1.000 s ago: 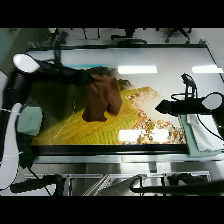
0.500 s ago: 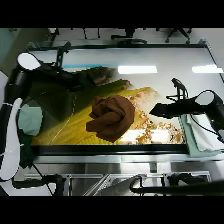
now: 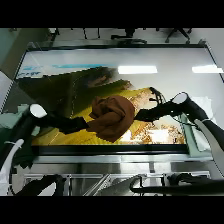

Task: Fold the shirts.

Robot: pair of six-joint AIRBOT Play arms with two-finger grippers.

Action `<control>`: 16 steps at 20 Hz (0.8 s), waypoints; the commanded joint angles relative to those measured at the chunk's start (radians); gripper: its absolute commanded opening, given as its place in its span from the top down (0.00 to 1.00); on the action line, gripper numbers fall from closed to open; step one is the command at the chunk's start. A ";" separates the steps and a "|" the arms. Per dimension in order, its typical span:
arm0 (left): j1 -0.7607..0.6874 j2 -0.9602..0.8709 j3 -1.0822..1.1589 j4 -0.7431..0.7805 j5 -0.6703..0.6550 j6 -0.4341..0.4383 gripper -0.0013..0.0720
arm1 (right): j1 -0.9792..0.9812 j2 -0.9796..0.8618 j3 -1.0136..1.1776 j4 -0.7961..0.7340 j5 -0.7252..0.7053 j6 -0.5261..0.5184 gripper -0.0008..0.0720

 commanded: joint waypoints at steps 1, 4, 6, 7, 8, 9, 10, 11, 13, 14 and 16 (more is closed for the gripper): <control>-0.047 -0.017 -0.221 -0.143 0.355 0.097 0.03 | 0.071 -0.111 0.000 0.135 -0.070 -0.108 0.38; -0.047 -0.142 -0.174 -0.223 0.404 0.201 0.31 | 0.070 -0.152 0.000 0.269 -0.100 -0.196 0.39; -0.047 -0.219 -0.111 -0.237 0.360 0.233 0.38 | 0.069 -0.153 0.001 0.272 -0.144 -0.206 0.40; -0.047 -0.255 -0.068 -0.236 0.327 0.244 0.49 | 0.066 -0.153 0.001 0.273 -0.150 -0.206 0.59; -0.047 -0.280 -0.029 -0.236 0.296 0.267 0.83 | 0.060 -0.153 0.002 0.274 -0.148 -0.212 0.80; -0.046 -0.299 0.014 -0.236 0.261 0.297 0.96 | 0.053 -0.153 0.003 0.280 -0.138 -0.217 0.83; -0.046 -0.309 0.051 -0.236 0.233 0.299 0.96 | 0.042 -0.150 0.003 0.288 -0.121 -0.217 0.88; -0.046 -0.311 0.092 -0.231 0.207 0.299 0.96 | 0.029 -0.142 0.003 0.294 -0.098 -0.217 0.95; -0.039 -0.283 0.166 -0.228 0.150 0.299 0.97 | -0.012 -0.100 0.003 0.309 -0.031 -0.217 0.95; -0.035 -0.255 0.201 -0.227 0.124 0.299 0.97 | -0.041 -0.063 0.009 0.309 0.008 -0.217 0.95; -0.011 -0.174 0.270 -0.226 0.072 0.296 0.97 | -0.101 0.029 0.033 0.308 0.063 -0.216 0.95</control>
